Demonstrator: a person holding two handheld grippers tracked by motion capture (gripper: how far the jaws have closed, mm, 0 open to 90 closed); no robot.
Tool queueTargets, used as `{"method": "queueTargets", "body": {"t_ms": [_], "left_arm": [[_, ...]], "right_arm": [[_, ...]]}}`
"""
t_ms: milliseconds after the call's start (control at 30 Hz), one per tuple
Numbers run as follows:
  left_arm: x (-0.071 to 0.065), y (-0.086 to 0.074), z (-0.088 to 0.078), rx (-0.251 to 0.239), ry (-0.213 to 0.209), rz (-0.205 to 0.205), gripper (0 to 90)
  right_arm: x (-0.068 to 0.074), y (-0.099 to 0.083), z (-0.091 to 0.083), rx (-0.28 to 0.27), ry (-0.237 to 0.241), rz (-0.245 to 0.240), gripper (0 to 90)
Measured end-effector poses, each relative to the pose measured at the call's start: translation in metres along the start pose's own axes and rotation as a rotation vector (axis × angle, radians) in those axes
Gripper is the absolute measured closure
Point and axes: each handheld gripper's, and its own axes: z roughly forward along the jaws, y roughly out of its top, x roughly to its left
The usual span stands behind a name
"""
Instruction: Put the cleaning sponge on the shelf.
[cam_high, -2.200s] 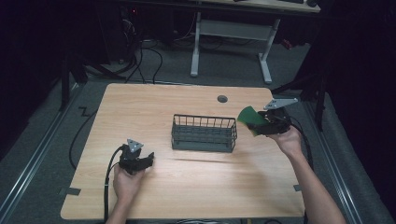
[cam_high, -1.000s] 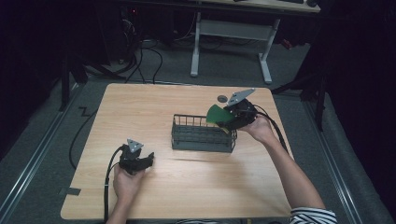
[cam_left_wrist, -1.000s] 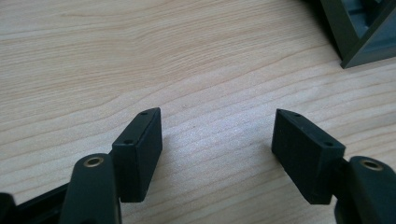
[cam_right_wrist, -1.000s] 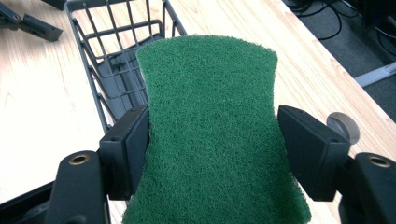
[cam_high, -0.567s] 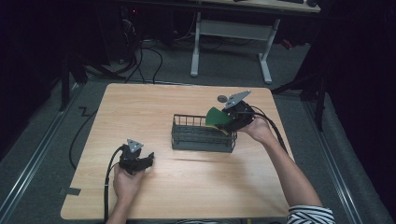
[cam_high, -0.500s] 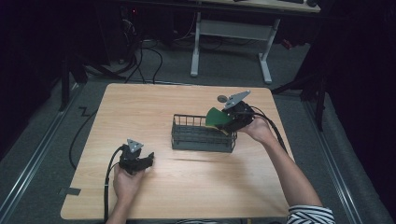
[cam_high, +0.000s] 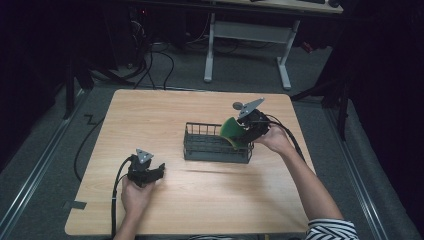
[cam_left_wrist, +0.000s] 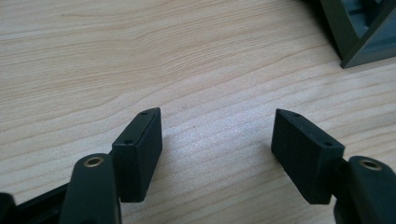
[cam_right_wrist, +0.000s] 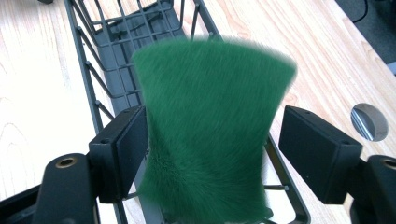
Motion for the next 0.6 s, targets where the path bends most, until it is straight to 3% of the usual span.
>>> {"method": "queueTargets", "body": {"t_ms": [133,467,600], "left_arm": [[0.0000,0.0000,0.0000,0.000,0.000,0.000,34.3],[-0.0001,0.0000,0.0000,0.000,0.000,0.000,34.3],[-0.0001,0.0000,0.0000,0.000,0.000,0.000,34.3]], "right_arm": [[-0.0013,-0.0013,0.0008,-0.008,0.012,0.015,25.8],[0.0015,-0.0006,0.0028,-0.030,0.028,0.026,40.0],[0.0026,0.0001,0.0048,-0.043,0.054,0.038,47.2]]}}
